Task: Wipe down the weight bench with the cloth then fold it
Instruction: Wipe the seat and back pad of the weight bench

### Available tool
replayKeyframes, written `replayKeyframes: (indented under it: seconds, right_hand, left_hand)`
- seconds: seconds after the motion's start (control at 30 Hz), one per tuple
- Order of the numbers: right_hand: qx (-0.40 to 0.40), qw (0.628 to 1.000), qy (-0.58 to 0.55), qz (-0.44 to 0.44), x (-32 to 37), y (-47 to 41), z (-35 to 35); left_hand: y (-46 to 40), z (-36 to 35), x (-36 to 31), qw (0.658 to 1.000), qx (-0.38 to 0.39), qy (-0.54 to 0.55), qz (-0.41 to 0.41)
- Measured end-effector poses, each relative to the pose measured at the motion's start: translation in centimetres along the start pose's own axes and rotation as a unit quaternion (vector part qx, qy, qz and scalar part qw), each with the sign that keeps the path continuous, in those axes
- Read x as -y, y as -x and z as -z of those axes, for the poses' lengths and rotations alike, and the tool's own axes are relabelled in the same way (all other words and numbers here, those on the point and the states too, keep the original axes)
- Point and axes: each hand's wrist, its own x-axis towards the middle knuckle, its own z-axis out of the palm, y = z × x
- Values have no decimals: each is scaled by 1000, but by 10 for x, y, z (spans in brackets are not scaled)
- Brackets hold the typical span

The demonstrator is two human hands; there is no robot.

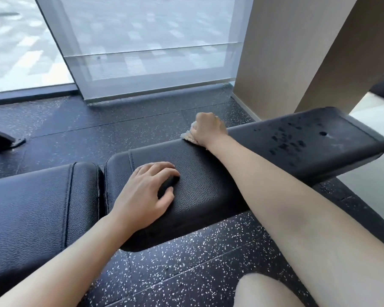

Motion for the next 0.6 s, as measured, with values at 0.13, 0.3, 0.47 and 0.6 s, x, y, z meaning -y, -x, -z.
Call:
replayKeyframes:
  seconds: [0.13, 0.3, 0.47, 0.6]
  right_hand:
    - [25, 1000, 15, -11, 4, -13, -1]
    - [-3, 999, 1, 54, -12, 39, 11]
    - [-26, 994, -9, 109, -51, 134, 25]
    - [-44, 990, -36, 126, -81, 189, 27]
  left_hand:
    - [0, 1, 0, 1000, -2, -3, 16]
    - [0, 3, -3, 999, 8, -13, 34]
    - [1, 5, -8, 998, 19, -4, 60]
    - [1, 5, -12, 998, 17, -9, 66]
